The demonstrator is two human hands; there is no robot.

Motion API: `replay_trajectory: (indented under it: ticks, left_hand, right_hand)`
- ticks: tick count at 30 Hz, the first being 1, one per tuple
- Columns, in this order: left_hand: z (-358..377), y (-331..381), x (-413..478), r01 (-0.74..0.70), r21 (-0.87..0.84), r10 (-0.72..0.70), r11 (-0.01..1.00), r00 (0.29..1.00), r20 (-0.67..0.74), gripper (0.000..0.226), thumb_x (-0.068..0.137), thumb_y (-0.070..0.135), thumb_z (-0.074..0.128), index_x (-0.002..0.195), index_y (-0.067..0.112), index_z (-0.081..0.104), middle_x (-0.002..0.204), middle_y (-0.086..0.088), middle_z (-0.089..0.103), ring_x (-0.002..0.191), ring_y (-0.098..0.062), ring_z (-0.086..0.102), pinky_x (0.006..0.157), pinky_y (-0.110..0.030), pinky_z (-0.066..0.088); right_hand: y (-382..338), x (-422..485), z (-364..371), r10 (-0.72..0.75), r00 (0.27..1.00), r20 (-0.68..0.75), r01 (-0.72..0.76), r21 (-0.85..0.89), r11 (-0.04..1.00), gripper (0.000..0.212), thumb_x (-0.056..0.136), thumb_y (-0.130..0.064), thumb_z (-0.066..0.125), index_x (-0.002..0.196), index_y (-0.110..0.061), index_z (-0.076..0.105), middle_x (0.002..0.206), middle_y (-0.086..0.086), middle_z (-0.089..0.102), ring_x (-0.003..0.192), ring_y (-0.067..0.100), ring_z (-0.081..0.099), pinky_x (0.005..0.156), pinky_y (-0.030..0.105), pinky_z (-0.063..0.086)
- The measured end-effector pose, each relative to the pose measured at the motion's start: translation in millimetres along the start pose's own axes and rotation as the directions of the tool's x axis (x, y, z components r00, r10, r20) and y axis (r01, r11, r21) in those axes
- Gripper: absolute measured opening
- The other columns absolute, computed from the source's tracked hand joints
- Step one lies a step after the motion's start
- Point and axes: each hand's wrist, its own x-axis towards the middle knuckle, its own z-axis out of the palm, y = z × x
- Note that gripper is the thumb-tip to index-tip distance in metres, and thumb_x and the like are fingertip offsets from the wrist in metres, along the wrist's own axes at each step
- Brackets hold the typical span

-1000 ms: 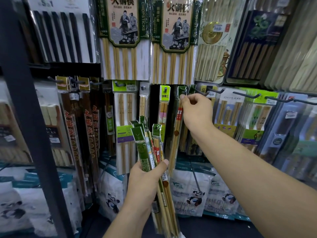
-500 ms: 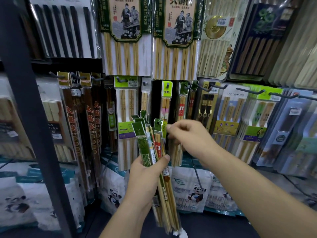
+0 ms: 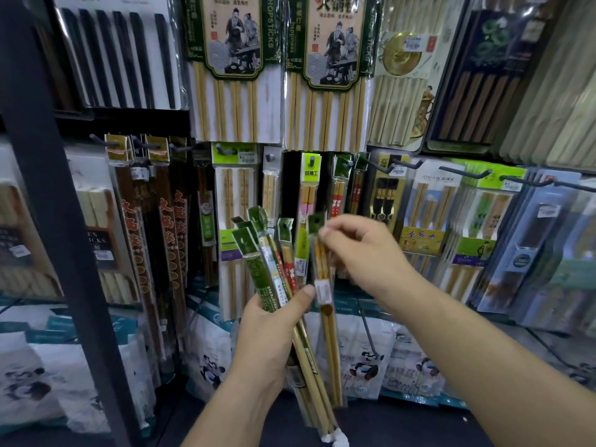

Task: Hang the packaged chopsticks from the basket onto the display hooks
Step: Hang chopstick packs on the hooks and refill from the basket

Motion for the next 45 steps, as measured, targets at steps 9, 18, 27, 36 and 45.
replay_trajectory:
  ticks: [9,18,27,36,45]
  left_hand:
    - [-4.7,-0.1,2.5,-0.004,0.017,0.004,1.000,1.000,-0.027,0.034,0.069,0.036,0.090,0.094,0.018,0.075,0.085,0.001,0.079,0.076,-0.011,0.075,0.075,-0.031,0.050]
    - [-8.3,1.1,1.6,0.005,0.035,-0.004,0.999,1.000,-0.023,0.017,0.076,0.035,0.089,0.085,0.027,0.077,0.084,0.002,0.080,0.077,-0.012,0.075,0.079,-0.038,0.052]
    - [-8.7,2.4,-0.8,-0.013,0.045,0.014,0.999,0.999,-0.030,0.026,0.074,0.038,0.089,0.091,0.025,0.075,0.084,0.005,0.080,0.075,-0.008,0.075,0.074,-0.035,0.051]
    - [-3.8,1.1,-3.0,-0.061,0.077,0.062,0.995,0.998,-0.012,0.022,0.071,0.039,0.090,0.086,0.030,0.077,0.083,0.009,0.079,0.070,-0.004,0.074,0.068,-0.028,0.050]
    - [-2.9,4.0,-3.1,-0.073,-0.019,0.073,0.997,0.997,0.029,0.037,0.062,0.052,0.084,0.093,0.033,0.078,0.094,0.000,0.081,0.087,-0.015,0.078,0.076,-0.034,0.059]
  right_hand:
    - [-18.8,39.2,-12.1,-0.003,0.923,-0.385,0.056,0.126,0.990,0.033,0.102,-0.030,0.058,0.084,-0.004,0.068,0.068,0.003,0.052,0.064,0.014,0.049,0.070,0.026,0.045]
    - [-19.9,47.3,-12.5,-0.013,0.911,-0.412,0.069,0.121,0.990,0.037,0.101,-0.027,0.057,0.087,0.007,0.061,0.072,0.010,0.047,0.067,0.020,0.044,0.074,0.028,0.048]
    - [-13.7,52.3,-10.7,0.011,0.912,-0.411,-0.010,0.005,1.000,0.037,0.101,-0.029,0.056,0.085,0.004,0.061,0.066,0.006,0.047,0.065,0.018,0.045,0.065,0.031,0.041]
    - [-17.0,4.9,7.8,-0.032,0.999,0.020,0.032,-0.034,0.999,0.028,0.094,-0.049,0.064,0.085,-0.023,0.070,0.076,-0.005,0.069,0.063,0.001,0.061,0.055,0.015,0.049]
    - [-11.9,-1.7,14.9,-0.110,0.993,-0.031,0.108,-0.074,0.991,0.024,0.099,-0.022,0.060,0.076,-0.022,0.068,0.073,0.005,0.065,0.062,0.007,0.056,0.063,0.033,0.056]
